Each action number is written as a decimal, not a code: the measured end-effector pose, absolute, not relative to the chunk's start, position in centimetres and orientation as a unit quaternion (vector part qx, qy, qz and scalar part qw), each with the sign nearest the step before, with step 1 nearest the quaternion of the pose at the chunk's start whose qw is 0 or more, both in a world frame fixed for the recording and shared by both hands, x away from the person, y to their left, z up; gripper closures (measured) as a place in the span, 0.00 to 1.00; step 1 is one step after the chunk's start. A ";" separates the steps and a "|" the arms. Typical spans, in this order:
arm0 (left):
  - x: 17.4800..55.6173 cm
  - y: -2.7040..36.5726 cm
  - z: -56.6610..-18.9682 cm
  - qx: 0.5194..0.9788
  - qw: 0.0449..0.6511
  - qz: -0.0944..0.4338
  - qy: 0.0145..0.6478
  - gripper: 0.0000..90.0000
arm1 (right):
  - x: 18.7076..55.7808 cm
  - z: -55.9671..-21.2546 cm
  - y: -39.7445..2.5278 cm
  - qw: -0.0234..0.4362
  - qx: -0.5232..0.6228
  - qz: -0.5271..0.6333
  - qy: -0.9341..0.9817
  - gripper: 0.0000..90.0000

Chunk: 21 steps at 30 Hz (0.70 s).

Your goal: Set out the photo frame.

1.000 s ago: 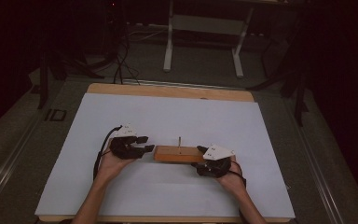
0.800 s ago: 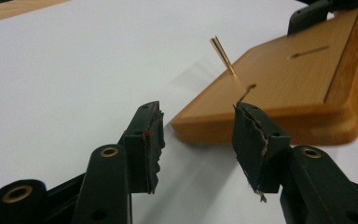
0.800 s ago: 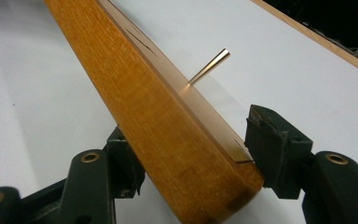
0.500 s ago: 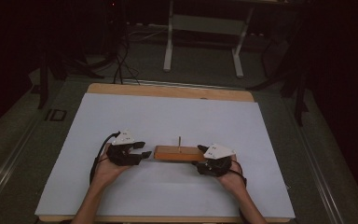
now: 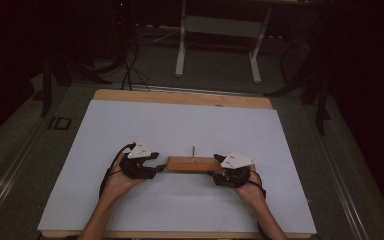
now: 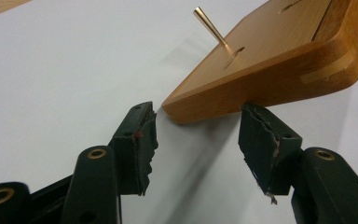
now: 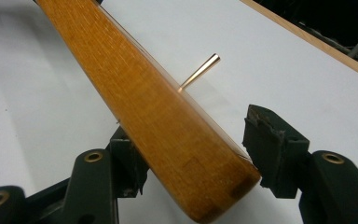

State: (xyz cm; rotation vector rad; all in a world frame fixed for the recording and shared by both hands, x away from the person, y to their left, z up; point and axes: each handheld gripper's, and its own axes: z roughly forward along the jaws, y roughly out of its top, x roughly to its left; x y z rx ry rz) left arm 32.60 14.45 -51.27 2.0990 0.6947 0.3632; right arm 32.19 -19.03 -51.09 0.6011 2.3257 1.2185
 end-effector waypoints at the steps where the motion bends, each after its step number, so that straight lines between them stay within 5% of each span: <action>1: 32.5 14.4 -51.3 0.845 0.433 0.145 0.278 0.50 | 32.2 -51.1 -19.0 0.222 0.218 0.441 0.842 0.47; 21: 32.8 11.0 -51.6 0.851 0.423 0.192 0.244 0.48 | 32.4 -51.0 -19.2 0.213 0.221 0.447 0.840 0.48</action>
